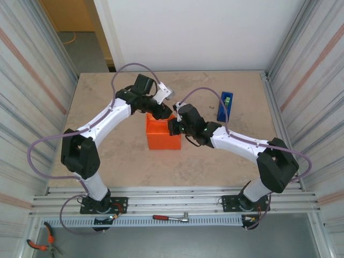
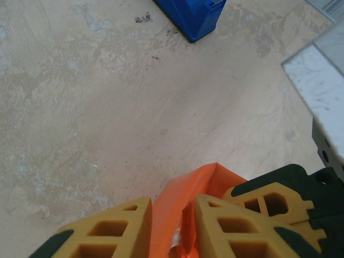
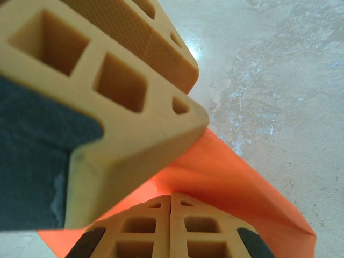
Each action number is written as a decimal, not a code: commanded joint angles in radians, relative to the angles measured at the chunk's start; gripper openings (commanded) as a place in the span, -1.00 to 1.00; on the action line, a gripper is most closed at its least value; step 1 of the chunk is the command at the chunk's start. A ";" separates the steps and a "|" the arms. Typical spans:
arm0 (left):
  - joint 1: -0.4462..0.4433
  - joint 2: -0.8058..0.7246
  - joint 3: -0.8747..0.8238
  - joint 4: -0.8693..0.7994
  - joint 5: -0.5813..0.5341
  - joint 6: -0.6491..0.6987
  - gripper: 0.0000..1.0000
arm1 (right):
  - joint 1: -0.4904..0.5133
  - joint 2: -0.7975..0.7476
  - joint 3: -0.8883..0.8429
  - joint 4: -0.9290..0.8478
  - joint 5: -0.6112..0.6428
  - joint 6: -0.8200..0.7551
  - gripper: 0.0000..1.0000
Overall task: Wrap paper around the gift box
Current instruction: Fold the seventh fold of the wrapping paper on the gift box.
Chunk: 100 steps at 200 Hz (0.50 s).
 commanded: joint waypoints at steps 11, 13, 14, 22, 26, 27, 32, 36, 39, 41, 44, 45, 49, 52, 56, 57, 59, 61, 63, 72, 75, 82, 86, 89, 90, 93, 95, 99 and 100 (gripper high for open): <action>-0.015 0.003 0.017 0.017 -0.016 0.017 -1.00 | 0.040 0.079 -0.046 -0.174 -0.088 0.016 -1.00; -0.016 0.004 0.017 0.017 -0.018 0.018 -1.00 | 0.039 0.080 -0.046 -0.174 -0.088 0.016 -1.00; -0.017 0.003 0.018 0.017 -0.018 0.017 -1.00 | 0.040 0.080 -0.046 -0.174 -0.088 0.016 -1.00; -0.019 0.005 0.020 0.016 -0.022 0.016 -1.00 | 0.040 0.080 -0.046 -0.174 -0.088 0.017 -1.00; -0.020 0.007 0.022 0.016 -0.024 0.016 -0.98 | 0.041 0.080 -0.046 -0.174 -0.089 0.016 -1.00; -0.020 0.007 0.023 0.016 -0.025 0.016 -0.95 | 0.041 0.080 -0.046 -0.174 -0.090 0.016 -1.00; -0.021 0.008 0.024 0.016 -0.029 0.013 -0.76 | 0.042 0.080 -0.046 -0.174 -0.089 0.017 -1.00; -0.022 0.008 0.025 0.018 -0.032 0.011 -0.58 | 0.042 0.080 -0.047 -0.174 -0.089 0.017 -1.00; -0.022 0.008 0.025 0.018 -0.034 0.011 -0.46 | 0.041 0.079 -0.045 -0.174 -0.089 0.017 -1.00; -0.022 0.008 0.025 0.019 -0.035 0.010 -0.41 | 0.041 0.080 -0.046 -0.173 -0.089 0.017 -1.00; -0.022 0.008 0.025 0.019 -0.037 0.010 -0.35 | 0.041 0.080 -0.047 -0.174 -0.089 0.017 -1.00; -0.022 0.008 0.025 0.019 -0.038 0.009 -0.34 | 0.041 0.079 -0.046 -0.174 -0.089 0.018 -1.00; -0.023 0.009 0.025 0.020 -0.039 0.009 -0.32 | 0.042 0.080 -0.046 -0.173 -0.088 0.018 -1.00; -0.023 0.009 0.025 0.022 -0.039 0.009 -0.33 | 0.041 0.080 -0.047 -0.174 -0.088 0.018 -1.00; -0.024 0.009 0.023 0.023 -0.040 0.007 -0.38 | 0.041 0.080 -0.045 -0.174 -0.088 0.019 -1.00; -0.024 0.008 0.023 0.024 -0.040 0.008 -0.42 | 0.041 0.080 -0.045 -0.173 -0.088 0.019 -1.00; -0.024 0.008 0.024 0.024 -0.040 0.009 -0.53 | 0.041 0.080 -0.047 -0.174 -0.088 0.018 -1.00; -0.024 0.008 0.023 0.024 -0.040 0.009 -0.65 | 0.041 0.079 -0.046 -0.174 -0.089 0.018 -1.00; -0.024 0.007 0.022 0.025 -0.040 0.009 -0.79 | 0.041 0.080 -0.046 -0.173 -0.089 0.017 -1.00; -0.024 0.006 0.023 0.027 -0.039 0.010 -1.00 | 0.041 0.079 -0.046 -0.173 -0.088 0.018 -1.00; -0.025 0.004 0.023 0.027 -0.038 0.012 -1.00 | 0.041 0.078 -0.047 -0.174 -0.088 0.017 -1.00; -0.025 0.006 0.027 0.027 -0.040 0.012 -1.00 | 0.042 0.080 -0.046 -0.173 -0.088 0.017 -1.00; -0.025 0.006 0.029 0.025 -0.039 0.012 -0.89 | 0.041 0.079 -0.047 -0.174 -0.088 0.018 -1.00; -0.025 0.008 0.031 0.023 -0.041 0.010 -0.74 | 0.043 0.079 -0.046 -0.173 -0.088 0.018 -1.00; -0.025 0.008 0.031 0.023 -0.041 0.010 -0.67 | 0.042 0.080 -0.047 -0.173 -0.088 0.018 -1.00; -0.025 0.008 0.033 0.021 -0.044 0.010 -0.50 | 0.042 0.080 -0.047 -0.172 -0.088 0.018 -1.00; -0.027 0.009 0.034 0.021 -0.045 0.009 -0.40 | 0.042 0.080 -0.046 -0.172 -0.089 0.018 -1.00; -0.027 0.011 0.037 0.018 -0.046 0.010 -0.32 | 0.042 0.080 -0.046 -0.173 -0.089 0.018 -1.00; -0.027 0.011 0.038 0.017 -0.046 0.011 -0.31 | 0.042 0.080 -0.046 -0.173 -0.089 0.018 -1.00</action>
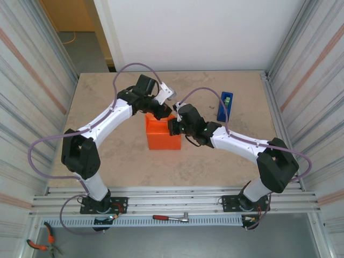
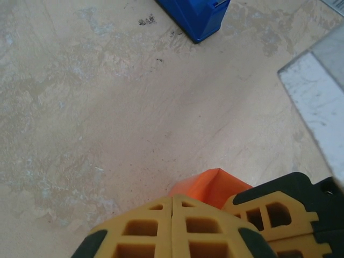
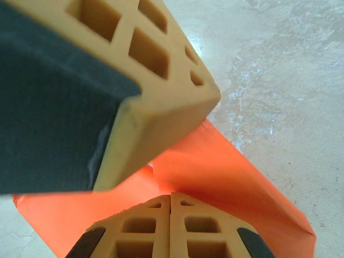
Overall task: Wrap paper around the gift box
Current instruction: Fold the seventh fold of the wrapping paper on the gift box.
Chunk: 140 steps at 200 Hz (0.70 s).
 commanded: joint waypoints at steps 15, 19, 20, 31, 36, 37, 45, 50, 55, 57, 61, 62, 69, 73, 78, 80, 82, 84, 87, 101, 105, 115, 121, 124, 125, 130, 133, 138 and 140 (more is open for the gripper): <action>-0.012 0.019 0.044 -0.009 0.004 0.010 -0.52 | 0.043 0.080 -0.047 -0.174 -0.089 0.019 -1.00; -0.014 0.020 0.044 -0.011 0.009 0.010 -0.72 | 0.042 0.080 -0.046 -0.174 -0.090 0.018 -1.00; -0.014 0.019 0.044 -0.011 0.009 0.011 -0.76 | 0.042 0.080 -0.046 -0.174 -0.089 0.018 -1.00; -0.018 0.023 0.044 -0.012 0.012 0.014 -1.00 | 0.043 0.077 -0.046 -0.174 -0.089 0.018 -1.00; -0.021 0.025 0.043 -0.013 0.012 0.014 -1.00 | 0.043 0.078 -0.046 -0.174 -0.089 0.018 -1.00; -0.021 0.025 0.043 -0.012 0.012 0.013 -1.00 | 0.043 0.077 -0.047 -0.174 -0.089 0.018 -1.00; -0.024 0.030 0.044 -0.012 0.008 0.010 -0.87 | 0.044 0.078 -0.046 -0.174 -0.090 0.018 -1.00; -0.027 0.032 0.046 -0.012 0.006 0.008 -0.71 | 0.044 0.077 -0.046 -0.174 -0.089 0.019 -1.00; -0.030 0.035 0.047 -0.013 0.002 0.008 -0.56 | 0.044 0.078 -0.047 -0.174 -0.087 0.018 -1.00; -0.030 0.036 0.047 -0.013 0.002 0.008 -0.53 | 0.044 0.078 -0.047 -0.174 -0.088 0.019 -1.00; -0.032 0.038 0.047 -0.014 0.000 0.008 -0.50 | 0.045 0.077 -0.046 -0.174 -0.088 0.018 -1.00; -0.032 0.039 0.048 -0.014 0.000 0.008 -0.50 | 0.045 0.078 -0.046 -0.173 -0.088 0.017 -1.00; -0.035 0.041 0.050 -0.015 -0.001 0.008 -0.53 | 0.045 0.078 -0.047 -0.174 -0.087 0.018 -1.00; -0.035 0.042 0.049 -0.013 0.000 0.008 -0.66 | 0.045 0.079 -0.045 -0.174 -0.087 0.017 -1.00; -0.037 0.044 0.050 -0.014 0.001 0.008 -0.92 | 0.045 0.080 -0.045 -0.174 -0.089 0.018 -1.00; -0.037 0.045 0.049 -0.014 0.000 0.007 -1.00 | 0.045 0.080 -0.045 -0.174 -0.089 0.017 -1.00; -0.038 0.044 0.049 -0.015 0.000 0.007 -1.00 | 0.045 0.079 -0.046 -0.174 -0.089 0.018 -1.00; -0.038 0.045 0.050 -0.014 0.001 0.007 -1.00 | 0.045 0.079 -0.045 -0.174 -0.089 0.018 -1.00; -0.037 0.046 0.050 -0.012 0.003 0.006 -1.00 | 0.045 0.080 -0.045 -0.174 -0.090 0.018 -1.00; -0.038 0.048 0.050 -0.009 0.000 0.001 -1.00 | 0.046 0.079 -0.045 -0.174 -0.089 0.018 -1.00; -0.038 0.048 0.051 -0.008 -0.005 -0.002 -1.00 | 0.047 0.079 -0.044 -0.174 -0.089 0.018 -1.00; -0.038 0.047 0.053 -0.004 -0.015 -0.009 -0.72 | 0.047 0.081 -0.044 -0.174 -0.089 0.019 -1.00; -0.038 0.045 0.053 0.000 -0.024 -0.015 -0.64 | 0.048 0.080 -0.043 -0.174 -0.089 0.018 -1.00; -0.037 0.043 0.054 0.006 -0.031 -0.022 -0.60 | 0.047 0.081 -0.043 -0.174 -0.089 0.018 -1.00; -0.036 0.042 0.054 0.008 -0.034 -0.023 -0.58 | 0.047 0.080 -0.043 -0.174 -0.090 0.018 -1.00; -0.036 0.037 0.054 0.016 -0.045 -0.035 -0.47 | 0.047 0.081 -0.042 -0.174 -0.089 0.018 -1.00; -0.034 0.035 0.054 0.021 -0.048 -0.041 -0.39 | 0.047 0.080 -0.042 -0.174 -0.089 0.018 -1.00; -0.031 0.028 0.052 0.033 -0.055 -0.059 -0.34 | 0.047 0.080 -0.042 -0.174 -0.090 0.017 -1.00; -0.029 0.024 0.051 0.037 -0.058 -0.064 -0.33 | 0.048 0.081 -0.043 -0.174 -0.090 0.018 -1.00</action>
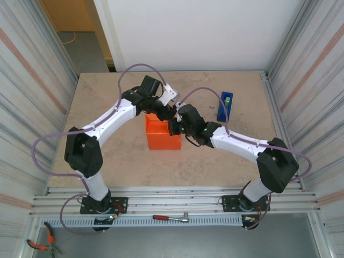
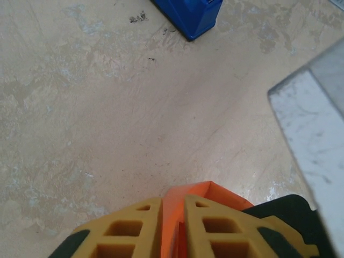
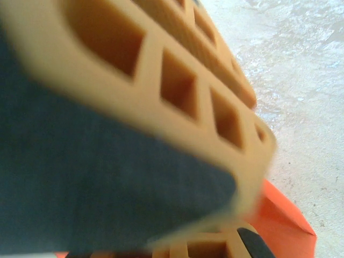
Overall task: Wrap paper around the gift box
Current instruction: Fold the seventh fold of the wrapping paper on the gift box.
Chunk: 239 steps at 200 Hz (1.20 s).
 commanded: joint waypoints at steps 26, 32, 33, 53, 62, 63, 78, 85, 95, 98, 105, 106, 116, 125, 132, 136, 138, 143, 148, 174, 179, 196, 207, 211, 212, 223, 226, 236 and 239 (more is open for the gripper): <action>0.057 -0.105 -0.033 0.170 -0.094 -0.211 -0.17 | 0.045 0.081 -0.046 -0.172 -0.089 0.021 -1.00; 0.079 -0.140 -0.070 0.223 -0.093 -0.259 -0.07 | 0.045 0.081 -0.046 -0.171 -0.089 0.021 -1.00; 0.082 -0.147 -0.075 0.232 -0.094 -0.268 -0.05 | 0.045 0.081 -0.046 -0.171 -0.089 0.021 -1.00; 0.156 -0.262 -0.196 0.370 -0.112 -0.430 0.04 | 0.047 0.079 -0.044 -0.171 -0.089 0.023 -1.00; 0.189 -0.303 -0.248 0.412 -0.113 -0.487 0.06 | 0.048 0.080 -0.044 -0.171 -0.089 0.023 -1.00; 0.191 -0.310 -0.255 0.416 -0.113 -0.493 0.07 | 0.048 0.080 -0.044 -0.171 -0.089 0.023 -1.00; 0.232 -0.373 -0.334 0.452 -0.119 -0.550 0.08 | 0.048 0.079 -0.045 -0.169 -0.090 0.024 -1.00; 0.245 -0.397 -0.361 0.451 -0.124 -0.559 0.08 | 0.046 0.078 -0.045 -0.168 -0.091 0.024 -1.00; 0.254 -0.426 -0.403 0.437 -0.143 -0.565 0.06 | 0.047 0.079 -0.044 -0.168 -0.092 0.025 -1.00; 0.257 -0.433 -0.416 0.434 -0.148 -0.565 0.04 | 0.047 0.079 -0.044 -0.167 -0.092 0.025 -1.00; 0.262 -0.455 -0.447 0.430 -0.155 -0.570 -0.02 | 0.047 0.079 -0.044 -0.166 -0.093 0.025 -1.00; 0.263 -0.457 -0.451 0.430 -0.156 -0.571 -0.02 | 0.047 0.079 -0.044 -0.166 -0.093 0.025 -1.00; 0.271 -0.478 -0.502 0.434 -0.157 -0.585 -0.19 | 0.048 0.080 -0.043 -0.165 -0.093 0.027 -1.00; 0.278 -0.499 -0.552 0.450 -0.149 -0.601 -0.38 | 0.048 0.081 -0.044 -0.164 -0.093 0.027 -1.00; 0.279 -0.515 -0.588 0.459 -0.149 -0.615 -0.53 | 0.049 0.082 -0.046 -0.163 -0.093 0.028 -1.00; 0.279 -0.524 -0.609 0.466 -0.149 -0.623 -0.59 | 0.050 0.080 -0.046 -0.163 -0.093 0.027 -1.00; 0.279 -0.527 -0.619 0.471 -0.148 -0.627 -0.62 | 0.050 0.080 -0.046 -0.163 -0.093 0.027 -1.00; 0.279 -0.538 -0.641 0.480 -0.148 -0.638 -0.68 | 0.050 0.079 -0.048 -0.163 -0.092 0.028 -1.00; 0.279 -0.549 -0.664 0.489 -0.149 -0.647 -0.72 | 0.051 0.079 -0.049 -0.162 -0.091 0.029 -1.00; 0.279 -0.569 -0.748 0.539 -0.146 -0.691 -0.77 | 0.054 0.080 -0.052 -0.160 -0.091 0.030 -1.00; 0.279 -0.566 -0.755 0.542 -0.143 -0.697 -0.77 | 0.053 0.080 -0.053 -0.162 -0.093 0.030 -1.00; 0.279 -0.543 -0.763 0.556 -0.131 -0.705 -0.79 | 0.054 0.080 -0.053 -0.161 -0.092 0.030 -1.00; 0.276 -0.529 -0.763 0.565 -0.130 -0.708 -0.79 | 0.056 0.079 -0.050 -0.162 -0.091 0.031 -1.00; 0.275 -0.524 -0.763 0.569 -0.130 -0.709 -0.79 | 0.055 0.079 -0.050 -0.161 -0.091 0.030 -1.00; 0.275 -0.522 -0.763 0.571 -0.130 -0.709 -0.79 | 0.055 0.079 -0.050 -0.161 -0.091 0.030 -1.00; 0.269 -0.509 -0.757 0.578 -0.131 -0.710 -0.79 | 0.057 0.078 -0.049 -0.162 -0.091 0.030 -1.00; 0.267 -0.505 -0.755 0.579 -0.131 -0.711 -0.79 | 0.058 0.079 -0.049 -0.163 -0.091 0.030 -1.00; 0.260 -0.495 -0.746 0.582 -0.134 -0.709 -0.79 | 0.057 0.079 -0.048 -0.165 -0.092 0.030 -1.00; 0.257 -0.492 -0.743 0.581 -0.135 -0.707 -0.79 | 0.057 0.079 -0.048 -0.165 -0.091 0.030 -1.00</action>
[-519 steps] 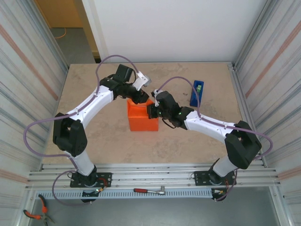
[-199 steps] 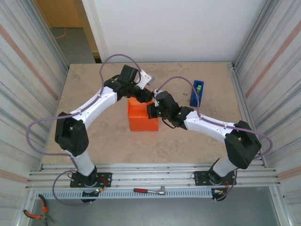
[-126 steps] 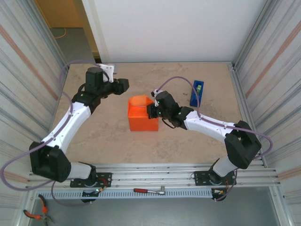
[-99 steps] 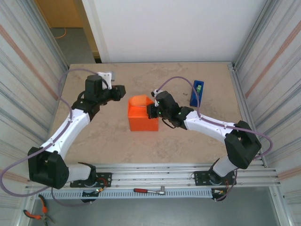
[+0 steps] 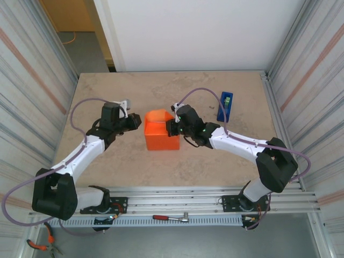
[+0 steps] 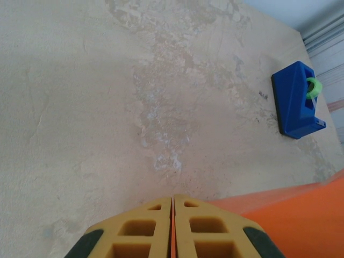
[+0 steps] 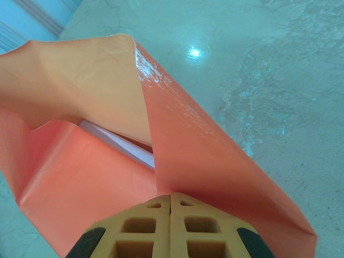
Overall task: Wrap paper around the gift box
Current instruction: Fold the seventh fold of the wrapping paper on the gift box.
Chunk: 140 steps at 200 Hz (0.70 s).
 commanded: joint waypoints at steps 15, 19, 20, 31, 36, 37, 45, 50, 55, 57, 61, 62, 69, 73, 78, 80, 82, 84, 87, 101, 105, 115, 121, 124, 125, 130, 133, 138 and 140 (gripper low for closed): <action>-0.028 0.028 0.036 0.036 0.001 -0.012 -0.80 | 0.041 0.072 -0.048 -0.179 -0.089 0.027 -1.00; -0.035 0.027 0.038 0.033 -0.001 -0.009 -0.80 | 0.041 0.072 -0.048 -0.180 -0.089 0.026 -1.00; -0.037 0.026 0.039 0.031 -0.001 -0.009 -0.80 | 0.041 0.072 -0.049 -0.180 -0.089 0.027 -1.00; -0.058 0.021 0.049 0.010 -0.018 0.002 -0.81 | 0.041 0.072 -0.049 -0.180 -0.088 0.026 -1.00; -0.068 0.016 0.052 0.000 -0.030 0.007 -0.81 | 0.042 0.072 -0.049 -0.180 -0.087 0.027 -1.00; -0.070 0.015 0.052 -0.002 -0.032 0.007 -0.81 | 0.042 0.072 -0.048 -0.179 -0.088 0.027 -1.00; -0.085 0.007 0.053 -0.015 -0.047 0.013 -0.82 | 0.042 0.072 -0.048 -0.180 -0.087 0.027 -1.00; -0.094 0.002 0.052 -0.020 -0.059 0.014 -0.83 | 0.042 0.072 -0.049 -0.180 -0.087 0.027 -1.00; -0.105 -0.004 0.049 -0.025 -0.071 0.015 -0.83 | 0.042 0.072 -0.048 -0.180 -0.086 0.027 -1.00; -0.108 -0.007 0.047 -0.026 -0.076 0.015 -0.84 | 0.043 0.072 -0.048 -0.180 -0.087 0.028 -1.00; -0.115 -0.011 0.045 -0.028 -0.085 0.014 -0.84 | 0.042 0.072 -0.048 -0.180 -0.087 0.028 -1.00; -0.117 -0.013 0.044 -0.029 -0.087 0.015 -0.84 | 0.042 0.072 -0.047 -0.180 -0.086 0.028 -1.00; -0.128 -0.022 0.037 -0.029 -0.099 0.015 -0.85 | 0.042 0.074 -0.046 -0.180 -0.086 0.029 -1.00; -0.133 -0.026 0.035 -0.031 -0.107 0.014 -0.85 | 0.042 0.074 -0.046 -0.179 -0.087 0.028 -1.00; -0.139 -0.030 0.029 -0.032 -0.116 0.014 -0.85 | 0.042 0.073 -0.047 -0.180 -0.087 0.028 -1.00; -0.142 -0.031 0.029 -0.031 -0.117 0.014 -0.85 | 0.042 0.073 -0.046 -0.180 -0.087 0.028 -1.00; -0.144 -0.031 0.027 -0.033 -0.118 0.014 -0.85 | 0.042 0.073 -0.045 -0.180 -0.086 0.028 -1.00; -0.144 -0.032 0.026 -0.033 -0.120 0.014 -0.85 | 0.042 0.074 -0.046 -0.180 -0.086 0.028 -1.00; -0.147 -0.033 0.025 -0.033 -0.123 0.014 -0.85 | 0.042 0.074 -0.046 -0.180 -0.087 0.028 -1.00; -0.155 -0.030 0.022 -0.037 -0.131 0.014 -0.86 | 0.042 0.074 -0.045 -0.180 -0.087 0.028 -1.00; -0.157 -0.028 0.021 -0.038 -0.133 0.013 -0.86 | 0.042 0.075 -0.045 -0.180 -0.088 0.028 -1.00; -0.166 -0.028 0.022 -0.040 -0.144 0.018 -0.86 | 0.042 0.077 -0.045 -0.179 -0.089 0.028 -1.00; -0.173 -0.030 0.025 -0.044 -0.152 0.022 -0.86 | 0.042 0.077 -0.045 -0.179 -0.090 0.028 -1.00; -0.176 -0.030 0.028 -0.045 -0.157 0.024 -0.86 | 0.042 0.077 -0.045 -0.179 -0.089 0.029 -1.00; -0.177 -0.031 0.028 -0.045 -0.158 0.024 -0.86 | 0.042 0.077 -0.045 -0.179 -0.089 0.028 -1.00; -0.183 -0.032 0.033 -0.050 -0.166 0.029 -0.86 | 0.042 0.077 -0.045 -0.180 -0.089 0.029 -1.00; -0.186 -0.032 0.035 -0.054 -0.170 0.032 -0.86 | 0.042 0.076 -0.046 -0.179 -0.088 0.029 -1.00; -0.192 -0.033 0.037 -0.059 -0.177 0.036 -0.86 | 0.043 0.076 -0.045 -0.178 -0.088 0.029 -1.00; -0.195 -0.033 0.039 -0.061 -0.178 0.037 -0.87 | 0.043 0.076 -0.045 -0.178 -0.089 0.029 -1.00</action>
